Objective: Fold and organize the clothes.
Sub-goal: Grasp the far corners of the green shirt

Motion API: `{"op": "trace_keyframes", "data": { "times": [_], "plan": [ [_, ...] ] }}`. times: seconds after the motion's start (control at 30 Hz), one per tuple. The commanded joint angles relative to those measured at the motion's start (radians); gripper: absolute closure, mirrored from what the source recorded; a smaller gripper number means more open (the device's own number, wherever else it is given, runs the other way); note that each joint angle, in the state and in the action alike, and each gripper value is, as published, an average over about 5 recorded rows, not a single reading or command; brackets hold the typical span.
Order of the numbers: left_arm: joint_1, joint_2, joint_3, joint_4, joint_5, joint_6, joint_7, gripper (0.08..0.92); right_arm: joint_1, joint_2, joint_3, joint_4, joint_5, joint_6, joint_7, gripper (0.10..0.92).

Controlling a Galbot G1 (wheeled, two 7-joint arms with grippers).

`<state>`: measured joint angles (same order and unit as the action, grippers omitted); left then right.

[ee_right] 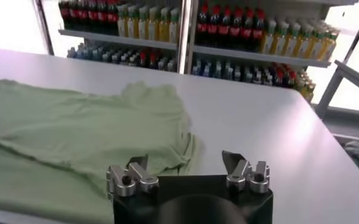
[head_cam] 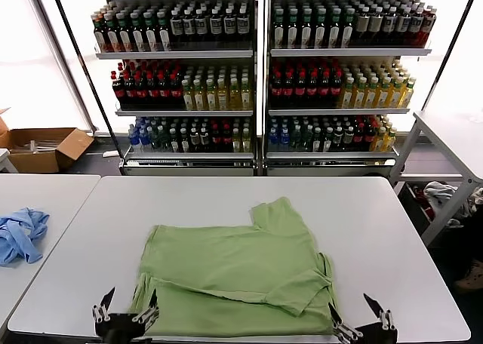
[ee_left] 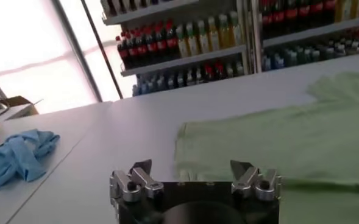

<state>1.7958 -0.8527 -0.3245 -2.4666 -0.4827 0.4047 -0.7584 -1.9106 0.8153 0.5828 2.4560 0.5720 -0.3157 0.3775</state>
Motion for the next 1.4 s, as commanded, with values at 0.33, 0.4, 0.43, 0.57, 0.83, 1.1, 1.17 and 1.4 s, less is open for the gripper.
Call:
{"op": "trace_keyframes", "data": {
  "times": [0.33, 0.4, 0.43, 0.57, 0.83, 1.1, 1.17, 1.4],
  "plan": [
    [-0.624, -0.093, 0.019, 0.404, -0.187, 0.038, 0.424, 0.177, 1.167, 0.095, -0.438, -0.689, 0.219, -0.18, -0.159, 0.203],
    [-0.67, -0.1, 0.032, 0.461, -0.209, 0.088, 0.437, 0.177, 1.243, 0.118, -0.503, -0.774, 0.223, -0.21, -0.184, 0.203],
    [-0.688, -0.099, 0.038, 0.483, -0.22, 0.113, 0.443, 0.177, 1.28, 0.133, -0.533, -0.815, 0.22, -0.225, -0.197, 0.203],
    [-0.739, -0.084, 0.049, 0.552, -0.238, 0.17, 0.478, 0.177, 1.385, 0.202, -0.618, -0.945, 0.197, -0.262, -0.224, 0.203],
    [-0.784, -0.068, 0.056, 0.674, -0.245, 0.174, 0.515, 0.177, 1.427, 0.274, -0.688, -1.039, 0.146, -0.265, -0.254, 0.203],
    [-0.81, -0.061, 0.076, 0.75, -0.253, 0.175, 0.534, 0.177, 1.397, 0.291, -0.686, -1.085, 0.107, -0.265, -0.279, 0.203],
    [-0.815, -0.065, 0.079, 0.767, -0.251, 0.175, 0.535, 0.177, 1.389, 0.295, -0.684, -1.096, 0.097, -0.265, -0.285, 0.203],
    [-0.819, -0.068, 0.075, 0.803, -0.255, 0.175, 0.543, 0.177, 1.373, 0.3, -0.681, -1.101, 0.077, -0.265, -0.308, 0.203]
  ]
}}
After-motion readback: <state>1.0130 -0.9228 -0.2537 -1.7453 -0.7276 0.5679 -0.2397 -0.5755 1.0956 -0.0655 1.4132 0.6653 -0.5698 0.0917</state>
